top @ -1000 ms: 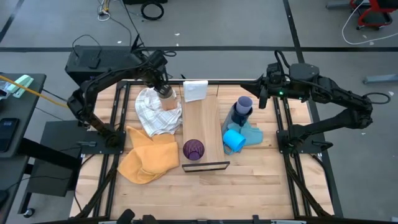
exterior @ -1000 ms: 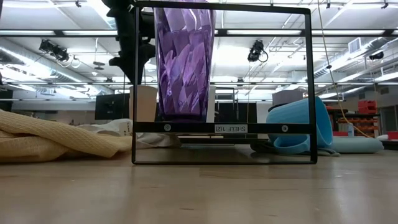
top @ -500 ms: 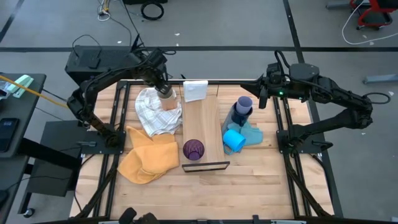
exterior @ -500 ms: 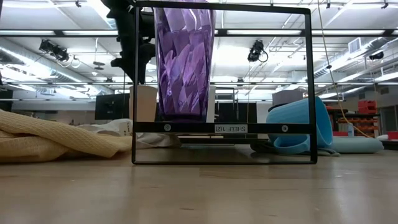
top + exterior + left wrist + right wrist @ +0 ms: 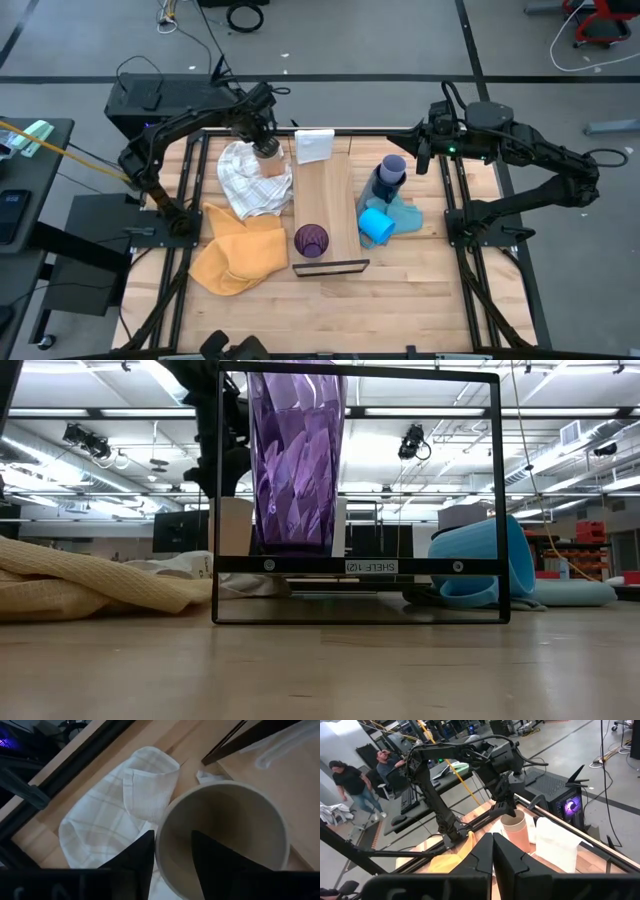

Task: Stack small to large cups/mugs on shelf
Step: Put the brown cup on the shelf

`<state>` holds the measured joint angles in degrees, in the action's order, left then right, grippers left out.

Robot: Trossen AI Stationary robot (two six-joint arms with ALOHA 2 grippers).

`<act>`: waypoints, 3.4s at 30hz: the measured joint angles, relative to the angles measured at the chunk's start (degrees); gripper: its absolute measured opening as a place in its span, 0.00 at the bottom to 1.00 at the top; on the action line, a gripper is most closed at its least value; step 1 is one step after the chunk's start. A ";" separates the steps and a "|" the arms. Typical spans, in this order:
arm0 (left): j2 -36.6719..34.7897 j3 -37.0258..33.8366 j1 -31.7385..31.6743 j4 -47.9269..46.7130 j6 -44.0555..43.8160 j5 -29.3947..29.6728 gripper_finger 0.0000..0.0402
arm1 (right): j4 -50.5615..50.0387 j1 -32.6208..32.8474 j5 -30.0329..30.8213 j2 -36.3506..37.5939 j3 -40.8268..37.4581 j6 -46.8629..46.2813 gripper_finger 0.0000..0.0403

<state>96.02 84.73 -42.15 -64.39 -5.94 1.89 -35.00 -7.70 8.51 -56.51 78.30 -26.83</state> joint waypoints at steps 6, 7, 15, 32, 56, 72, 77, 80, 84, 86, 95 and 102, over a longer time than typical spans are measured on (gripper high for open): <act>0.40 0.00 0.00 0.05 0.88 0.00 0.34 | 0.54 0.00 0.00 0.00 0.00 -0.02 0.04; 0.40 0.00 0.00 0.04 1.11 0.00 0.34 | 0.57 0.00 0.00 0.00 0.00 -0.02 0.04; 0.40 0.00 -0.08 0.05 2.79 0.00 0.26 | 0.57 -0.02 0.00 0.00 0.00 -0.02 0.04; 0.25 0.02 -3.02 -0.24 7.09 -0.64 0.04 | 0.57 -0.02 0.03 0.00 0.00 0.22 0.04; -0.08 7.55 -2.91 -6.04 8.13 -3.17 0.03 | 0.52 -0.02 0.07 0.00 0.00 1.51 0.04; -0.14 16.24 -2.89 -12.25 8.60 -2.99 0.03 | 0.35 -0.02 0.07 0.00 -0.02 1.51 0.04; -0.14 16.24 -2.58 -12.14 8.78 -2.99 0.03 | 0.31 -0.02 0.09 -0.01 0.00 1.90 0.04; -0.14 16.24 -2.57 -12.13 9.42 -2.94 0.03 | 0.31 -0.02 0.09 -0.01 -0.02 1.95 0.04; -0.14 16.30 -2.58 -12.08 9.59 -2.79 0.03 | 0.31 -0.02 0.07 -0.02 -0.02 2.38 0.04; -0.14 17.28 -2.67 -12.55 9.64 -2.66 0.03 | 0.31 -0.02 0.07 -0.01 -0.02 2.38 0.04; -0.17 30.38 -2.64 -16.92 9.64 -2.10 0.03 | 0.31 -0.02 0.07 -0.02 -0.02 2.38 0.04; -0.21 39.93 2.71 -22.66 7.78 -2.12 0.03 | 0.31 -0.02 0.07 -0.01 -0.02 2.90 0.04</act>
<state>95.81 124.66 -39.44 -87.05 1.85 -0.23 -34.70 -7.73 8.58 -56.52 78.28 -23.93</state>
